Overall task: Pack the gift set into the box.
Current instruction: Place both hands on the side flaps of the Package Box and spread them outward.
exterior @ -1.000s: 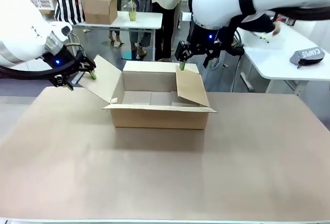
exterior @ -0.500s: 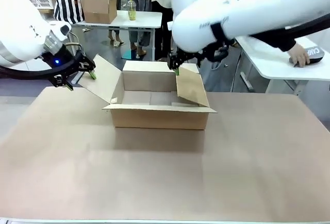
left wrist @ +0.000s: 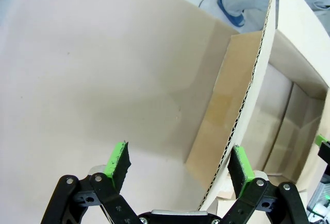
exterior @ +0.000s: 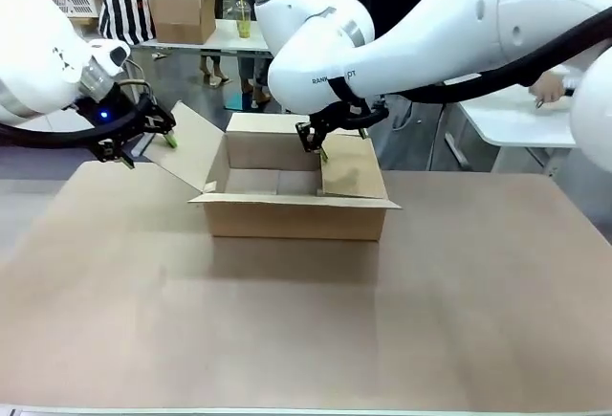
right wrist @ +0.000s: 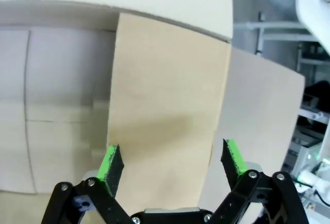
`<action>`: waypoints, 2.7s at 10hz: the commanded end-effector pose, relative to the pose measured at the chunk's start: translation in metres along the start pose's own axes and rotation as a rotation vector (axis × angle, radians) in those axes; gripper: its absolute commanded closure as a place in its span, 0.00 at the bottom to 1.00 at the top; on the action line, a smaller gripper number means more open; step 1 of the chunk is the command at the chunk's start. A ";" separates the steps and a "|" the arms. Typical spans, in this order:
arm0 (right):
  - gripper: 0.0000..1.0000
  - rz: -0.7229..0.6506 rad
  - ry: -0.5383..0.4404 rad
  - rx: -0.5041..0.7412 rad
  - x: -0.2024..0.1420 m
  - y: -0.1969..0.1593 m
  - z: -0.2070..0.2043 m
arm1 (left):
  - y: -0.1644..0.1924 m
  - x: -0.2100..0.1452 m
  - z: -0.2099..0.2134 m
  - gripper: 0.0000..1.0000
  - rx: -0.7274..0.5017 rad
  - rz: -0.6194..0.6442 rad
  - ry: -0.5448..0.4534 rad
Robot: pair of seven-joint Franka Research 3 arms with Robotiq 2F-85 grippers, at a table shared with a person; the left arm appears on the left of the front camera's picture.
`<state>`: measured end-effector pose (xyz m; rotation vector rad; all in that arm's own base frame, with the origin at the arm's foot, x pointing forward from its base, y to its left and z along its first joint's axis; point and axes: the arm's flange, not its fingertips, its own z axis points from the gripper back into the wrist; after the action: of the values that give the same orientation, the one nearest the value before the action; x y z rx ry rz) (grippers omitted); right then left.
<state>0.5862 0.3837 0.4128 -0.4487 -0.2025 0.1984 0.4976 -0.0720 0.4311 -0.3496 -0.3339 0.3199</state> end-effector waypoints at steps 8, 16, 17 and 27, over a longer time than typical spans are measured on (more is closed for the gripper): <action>0.00 0.021 -0.049 0.049 0.021 0.011 0.010 | -0.001 0.000 0.002 0.00 0.016 0.008 -0.014; 0.00 -0.013 -0.049 -0.019 -0.007 -0.047 0.025 | -0.001 0.000 0.002 0.00 0.016 0.008 -0.014; 0.00 -0.026 -0.053 -0.010 -0.011 -0.057 0.028 | -0.001 0.000 0.002 0.00 0.016 0.008 -0.014; 0.00 -0.195 -0.139 0.317 -0.100 -0.185 -0.019 | -0.001 0.000 0.002 0.00 0.016 0.008 -0.014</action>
<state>0.5360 0.2103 0.4720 -0.1716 -0.3279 0.0408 0.4977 -0.0721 0.4316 -0.3498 -0.3350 0.3195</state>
